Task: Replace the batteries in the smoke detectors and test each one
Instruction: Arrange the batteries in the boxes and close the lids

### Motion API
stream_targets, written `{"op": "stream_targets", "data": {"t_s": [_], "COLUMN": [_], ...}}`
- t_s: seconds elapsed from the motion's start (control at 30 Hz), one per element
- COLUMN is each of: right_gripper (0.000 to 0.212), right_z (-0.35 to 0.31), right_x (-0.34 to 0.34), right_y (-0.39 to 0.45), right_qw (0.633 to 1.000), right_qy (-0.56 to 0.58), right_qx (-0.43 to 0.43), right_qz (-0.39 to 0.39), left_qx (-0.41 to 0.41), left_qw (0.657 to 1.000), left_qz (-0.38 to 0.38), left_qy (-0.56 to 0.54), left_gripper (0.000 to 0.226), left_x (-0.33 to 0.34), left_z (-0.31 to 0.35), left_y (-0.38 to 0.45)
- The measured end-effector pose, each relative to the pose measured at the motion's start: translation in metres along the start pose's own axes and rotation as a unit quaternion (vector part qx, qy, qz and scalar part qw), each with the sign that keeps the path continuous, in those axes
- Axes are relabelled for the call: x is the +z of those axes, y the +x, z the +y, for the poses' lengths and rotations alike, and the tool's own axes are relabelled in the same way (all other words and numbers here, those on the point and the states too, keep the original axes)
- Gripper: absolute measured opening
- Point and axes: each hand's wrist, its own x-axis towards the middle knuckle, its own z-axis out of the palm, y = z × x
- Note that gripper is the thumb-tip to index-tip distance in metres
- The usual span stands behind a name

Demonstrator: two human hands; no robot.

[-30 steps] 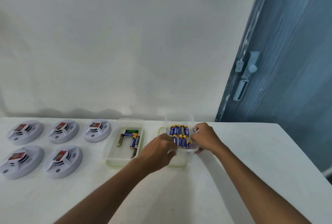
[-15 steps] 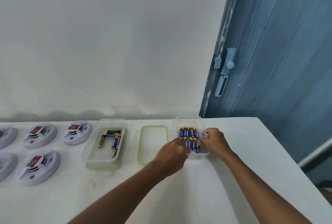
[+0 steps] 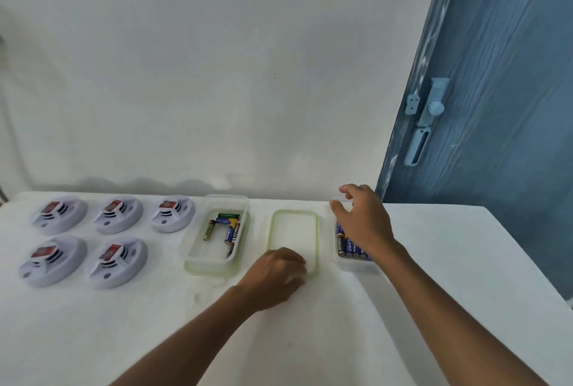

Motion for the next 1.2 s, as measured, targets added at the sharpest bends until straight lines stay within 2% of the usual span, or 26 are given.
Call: {"op": "stream_targets", "data": {"t_s": [0.1,0.23,0.33,0.43,0.53,0.63,0.73,0.8,0.87,0.93,0.97,1.0,1.07,1.13,1.2], "right_gripper": [0.028,0.020,0.021,0.031,0.047,0.069,0.080,0.061,0.028,0.009,0.008,0.009,0.011,0.012,0.009], "right_z": [-0.013,-0.020,-0.024,-0.032,-0.040,-0.045,-0.046,-0.041,-0.036,-0.033,-0.032,-0.031,-0.033,-0.034,-0.034], "right_x": [0.014,0.023,0.026,0.029,0.027,0.021,0.008,-0.002,-0.005,0.000,0.005,0.010,0.018,0.022,0.020], "right_y": [-0.008,-0.010,-0.009,-0.010,-0.012,-0.009,0.000,0.006,0.006,0.004,0.002,0.000,-0.004,-0.008,-0.012], "right_qw": [0.995,0.975,0.958,0.942,0.938,0.932,0.888,0.838,0.779,0.730,0.705,0.678,0.622,0.604,0.629], "right_qy": [0.099,0.219,0.284,0.329,0.342,0.356,0.438,0.508,0.576,0.627,0.652,0.679,0.726,0.743,0.728], "right_qx": [-0.007,0.021,0.048,0.057,0.047,0.059,0.135,0.156,0.177,0.217,0.235,0.250,0.274,0.276,0.260], "right_qz": [0.002,0.015,0.017,0.022,0.038,0.044,-0.033,-0.124,-0.173,-0.164,-0.150,-0.134,-0.104,-0.084,-0.085], "left_qx": [0.000,-0.036,-0.110,-0.224,-0.265,-0.265,-0.277,-0.282,-0.288,-0.311,-0.335,-0.363,-0.402,-0.414,-0.416], "left_qw": [0.998,0.976,0.930,0.853,0.776,0.743,0.730,0.731,0.728,0.731,0.731,0.721,0.669,0.624,0.632], "left_qz": [0.065,0.215,0.341,0.415,0.421,0.413,0.392,0.373,0.349,0.316,0.297,0.282,0.258,0.241,0.245], "left_qy": [0.006,-0.023,-0.086,-0.225,-0.388,-0.456,-0.487,-0.497,-0.515,-0.519,-0.515,-0.519,-0.569,-0.617,-0.606], "left_gripper": [0.017,0.022,0.014,0.014,0.013,0.009,0.011,0.009,0.017,0.034,0.044,0.053,0.067,0.067,0.053], "left_x": [-0.003,-0.034,-0.070,-0.106,-0.130,-0.147,-0.155,-0.161,-0.165,-0.163,-0.159,-0.152,-0.136,-0.116,-0.103], "left_z": [0.003,0.009,0.015,0.018,0.015,0.017,0.017,0.013,0.007,0.002,0.002,0.003,0.011,0.022,0.027], "left_y": [0.004,0.021,0.037,0.047,0.047,0.040,0.034,0.032,0.030,0.030,0.030,0.030,0.031,0.032,0.035]}}
